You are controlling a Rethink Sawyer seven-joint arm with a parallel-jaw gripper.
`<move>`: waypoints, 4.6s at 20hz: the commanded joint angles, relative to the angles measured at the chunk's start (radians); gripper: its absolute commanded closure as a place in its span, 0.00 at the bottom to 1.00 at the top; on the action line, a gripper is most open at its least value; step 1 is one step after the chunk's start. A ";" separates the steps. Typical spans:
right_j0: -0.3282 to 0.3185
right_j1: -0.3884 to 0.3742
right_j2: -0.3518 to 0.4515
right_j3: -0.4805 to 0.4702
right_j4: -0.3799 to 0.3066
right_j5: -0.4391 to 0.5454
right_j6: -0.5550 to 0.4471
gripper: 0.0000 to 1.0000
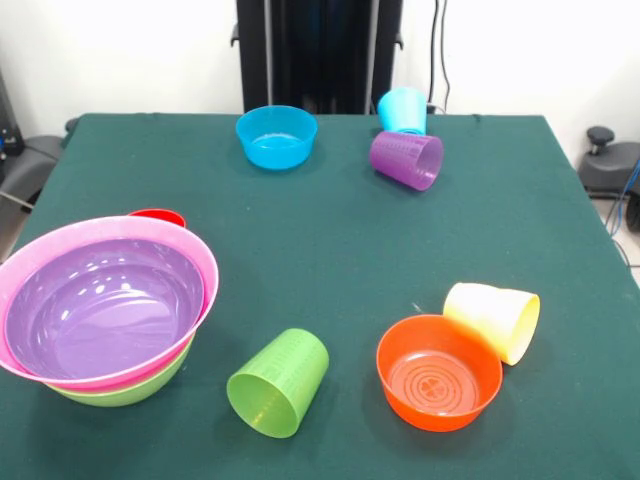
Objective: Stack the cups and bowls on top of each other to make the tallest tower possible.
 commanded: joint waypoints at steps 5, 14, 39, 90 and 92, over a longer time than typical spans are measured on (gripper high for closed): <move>-0.054 0.066 0.016 0.037 -0.034 0.008 0.097 0.00; -0.111 0.265 0.062 0.179 0.000 -0.338 0.190 0.00; -0.016 0.394 0.042 0.237 0.020 -0.544 0.450 0.00; -0.607 0.692 0.214 -0.097 -0.660 -0.483 0.394 0.00; -0.583 0.712 0.196 -0.114 -0.667 -0.507 0.416 0.00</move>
